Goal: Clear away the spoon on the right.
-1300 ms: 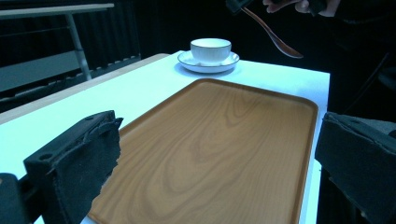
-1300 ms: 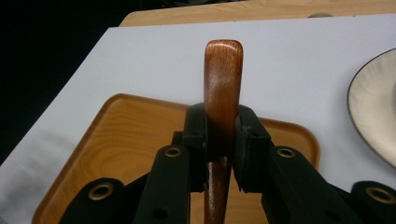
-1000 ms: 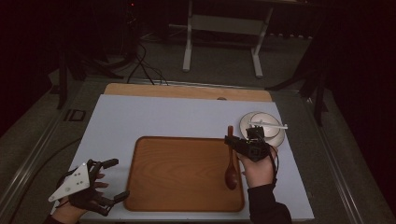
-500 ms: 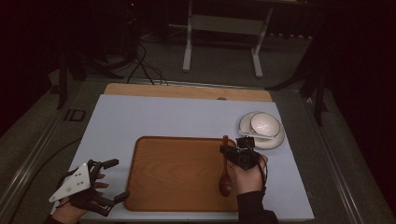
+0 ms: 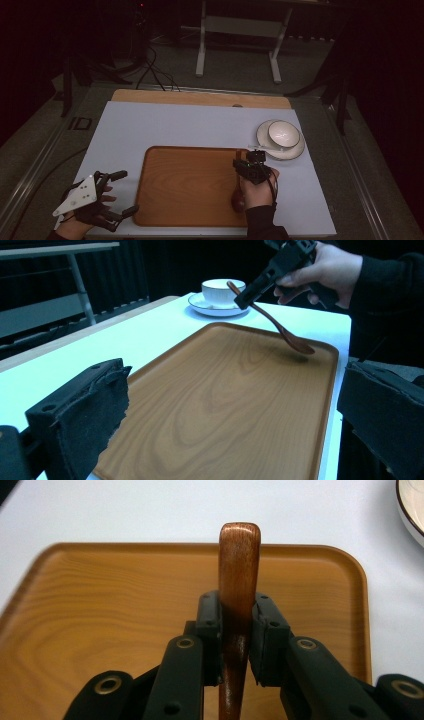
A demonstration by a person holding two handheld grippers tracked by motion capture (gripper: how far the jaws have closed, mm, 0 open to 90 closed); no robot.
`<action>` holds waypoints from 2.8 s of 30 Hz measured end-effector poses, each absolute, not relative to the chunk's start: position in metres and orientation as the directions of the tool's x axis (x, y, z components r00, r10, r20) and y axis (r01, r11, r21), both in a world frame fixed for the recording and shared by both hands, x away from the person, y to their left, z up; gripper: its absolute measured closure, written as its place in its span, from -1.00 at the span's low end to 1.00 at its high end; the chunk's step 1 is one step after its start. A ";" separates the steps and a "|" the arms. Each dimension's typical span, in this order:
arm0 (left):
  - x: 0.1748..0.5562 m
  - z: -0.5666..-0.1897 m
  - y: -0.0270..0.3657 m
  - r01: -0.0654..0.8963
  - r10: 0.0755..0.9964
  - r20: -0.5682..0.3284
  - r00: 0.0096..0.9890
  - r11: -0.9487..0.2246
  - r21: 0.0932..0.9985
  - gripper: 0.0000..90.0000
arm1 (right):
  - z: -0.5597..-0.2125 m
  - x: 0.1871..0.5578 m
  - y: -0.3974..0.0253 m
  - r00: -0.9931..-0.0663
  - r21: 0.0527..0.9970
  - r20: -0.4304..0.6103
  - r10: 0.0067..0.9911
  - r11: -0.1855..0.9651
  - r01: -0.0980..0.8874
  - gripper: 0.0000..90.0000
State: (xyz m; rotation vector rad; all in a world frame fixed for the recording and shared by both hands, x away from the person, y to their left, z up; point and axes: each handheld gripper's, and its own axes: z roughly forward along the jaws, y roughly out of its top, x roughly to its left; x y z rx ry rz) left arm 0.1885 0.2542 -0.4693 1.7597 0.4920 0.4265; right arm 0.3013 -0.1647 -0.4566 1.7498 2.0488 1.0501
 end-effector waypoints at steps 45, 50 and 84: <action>0.188 -0.470 0.254 0.106 0.523 0.019 0.852 -0.209 0.972 -1.00 | -0.519 0.337 -0.175 -0.112 0.589 0.260 0.959 -0.066 0.805 0.63; 0.188 -0.470 0.254 0.107 0.523 0.020 0.852 -0.211 0.972 -1.00 | -0.518 0.339 -0.175 -0.118 0.586 0.252 0.960 -0.054 0.808 0.56; 0.188 -0.471 0.253 0.110 0.526 0.019 0.850 -0.213 0.971 -1.00 | -0.454 0.315 -0.195 -0.382 0.673 0.292 0.877 0.096 0.734 -0.64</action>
